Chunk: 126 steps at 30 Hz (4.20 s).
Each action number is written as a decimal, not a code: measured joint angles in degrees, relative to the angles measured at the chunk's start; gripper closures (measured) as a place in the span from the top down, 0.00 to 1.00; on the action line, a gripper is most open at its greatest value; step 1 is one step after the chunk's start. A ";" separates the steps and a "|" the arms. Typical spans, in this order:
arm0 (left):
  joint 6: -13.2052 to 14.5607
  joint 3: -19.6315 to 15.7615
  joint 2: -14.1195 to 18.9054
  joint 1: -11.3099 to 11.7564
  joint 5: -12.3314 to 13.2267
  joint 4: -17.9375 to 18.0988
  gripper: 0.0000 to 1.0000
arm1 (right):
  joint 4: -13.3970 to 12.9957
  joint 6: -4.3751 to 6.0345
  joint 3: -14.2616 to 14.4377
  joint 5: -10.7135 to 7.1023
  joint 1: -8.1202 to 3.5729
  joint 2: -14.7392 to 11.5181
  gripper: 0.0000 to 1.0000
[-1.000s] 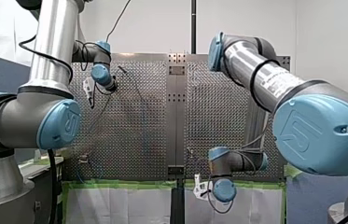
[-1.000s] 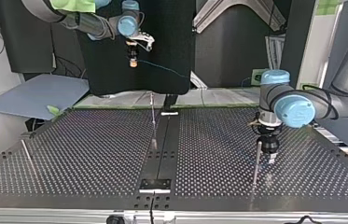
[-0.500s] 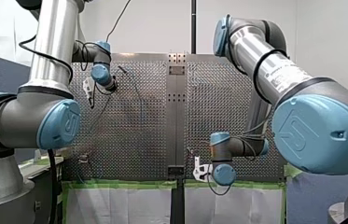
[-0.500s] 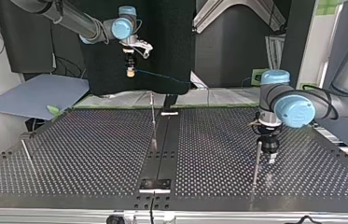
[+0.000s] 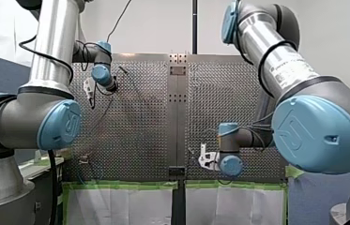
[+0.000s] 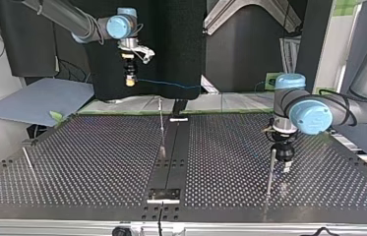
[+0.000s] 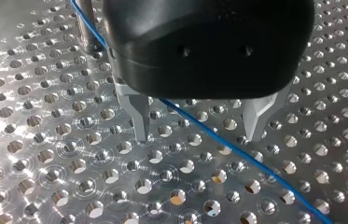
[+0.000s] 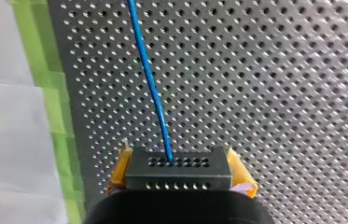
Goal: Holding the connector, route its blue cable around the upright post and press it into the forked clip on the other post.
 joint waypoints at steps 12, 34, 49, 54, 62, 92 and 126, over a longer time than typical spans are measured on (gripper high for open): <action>0.00 -0.01 0.00 0.01 0.00 0.00 0.98 | -5.81 0.16 0.77 -0.94 -1.95 -3.92 0.00; -1.09 0.00 -0.01 -0.35 0.32 -0.79 0.98 | -8.33 0.22 0.77 -1.62 -3.34 0.85 0.00; -6.64 -1.73 0.75 -0.19 -3.98 -5.18 0.98 | -8.43 0.31 0.75 -1.94 -3.40 0.94 0.00; -5.00 -4.24 2.93 -0.06 -5.46 -5.62 0.98 | -8.60 0.33 0.75 -2.66 -3.40 0.94 0.00; -1.30 -8.07 6.70 0.02 -8.82 -8.16 0.98 | -8.64 0.68 0.69 -2.92 -3.83 0.94 0.00; 12.65 2.60 20.64 -3.36 -11.66 -22.07 0.98 | -8.18 1.99 0.45 -5.58 -4.19 0.96 0.00; 15.63 5.92 25.80 -9.54 -7.54 -37.91 0.98 | -7.78 1.56 0.30 -5.57 -4.06 0.94 0.00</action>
